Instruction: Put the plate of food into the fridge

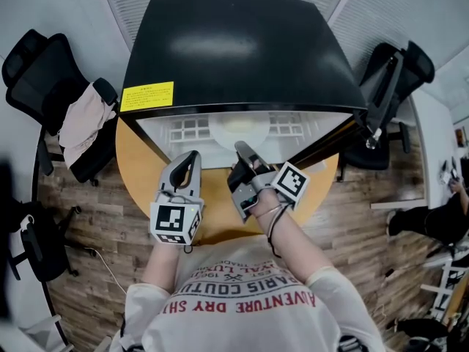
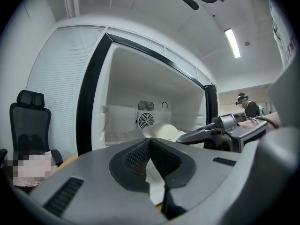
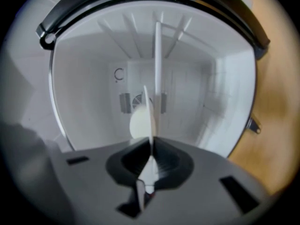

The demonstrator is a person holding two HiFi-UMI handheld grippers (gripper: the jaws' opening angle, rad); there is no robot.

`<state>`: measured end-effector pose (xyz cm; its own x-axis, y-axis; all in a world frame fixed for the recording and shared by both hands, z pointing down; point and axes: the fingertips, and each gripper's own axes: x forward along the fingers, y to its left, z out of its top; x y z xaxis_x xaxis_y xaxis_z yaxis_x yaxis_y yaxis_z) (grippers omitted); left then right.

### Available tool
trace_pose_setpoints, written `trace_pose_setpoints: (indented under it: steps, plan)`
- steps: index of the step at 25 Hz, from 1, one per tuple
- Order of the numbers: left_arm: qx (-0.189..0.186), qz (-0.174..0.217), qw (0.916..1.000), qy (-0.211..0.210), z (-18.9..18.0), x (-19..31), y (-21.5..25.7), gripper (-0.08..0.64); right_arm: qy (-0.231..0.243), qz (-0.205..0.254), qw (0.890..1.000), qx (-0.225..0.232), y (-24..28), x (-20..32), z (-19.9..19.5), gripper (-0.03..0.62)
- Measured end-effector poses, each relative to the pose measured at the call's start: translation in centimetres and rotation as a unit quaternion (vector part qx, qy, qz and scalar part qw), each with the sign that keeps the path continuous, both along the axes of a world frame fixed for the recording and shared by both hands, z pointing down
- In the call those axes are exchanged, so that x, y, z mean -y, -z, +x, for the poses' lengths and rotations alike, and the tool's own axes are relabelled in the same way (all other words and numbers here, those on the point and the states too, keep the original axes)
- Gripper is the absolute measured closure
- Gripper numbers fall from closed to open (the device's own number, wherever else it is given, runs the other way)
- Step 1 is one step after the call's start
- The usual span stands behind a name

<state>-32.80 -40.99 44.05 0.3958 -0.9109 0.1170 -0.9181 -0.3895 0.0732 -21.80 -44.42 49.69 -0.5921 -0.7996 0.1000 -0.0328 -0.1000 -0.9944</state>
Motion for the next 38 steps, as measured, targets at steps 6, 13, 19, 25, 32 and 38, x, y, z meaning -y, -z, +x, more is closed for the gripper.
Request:
trace_pose_setpoints:
  steps: [6, 13, 19, 25, 32, 38]
  plan:
    - [-0.001, -0.003, 1.0, 0.006, -0.4, 0.3, -0.2, 0.531, -0.013, -0.001, 1.0, -0.008, 0.3, 1.2, -0.2, 0.531]
    - [-0.005, -0.007, 1.0, 0.004, -0.3, 0.4, -0.4, 0.531, -0.011, 0.012, 1.0, -0.017, 0.4, 1.3, -0.3, 0.525]
    - [-0.003, -0.008, 1.0, 0.002, 0.0, -0.1, -0.3, 0.531, 0.002, 0.024, 0.999, -0.03, 0.7, 1.2, -0.4, 0.522]
    - [-0.001, -0.012, 0.9999, 0.001, 0.6, -0.8, -0.3, 0.531, 0.027, 0.046, 0.998, -0.031, 1.4, -0.6, -0.8, 0.428]
    - [0.001, -0.017, 0.9998, 0.005, 2.1, -2.5, -0.3, 0.531, 0.091, 0.106, 0.981, -0.135, 2.1, -4.5, -0.5, 0.554]
    - [0.012, -0.023, 0.9996, 0.005, 3.8, -4.0, 0.0, 0.531, 0.116, 0.279, 0.89, -0.34, 4.2, -5.6, 2.2, 0.558]
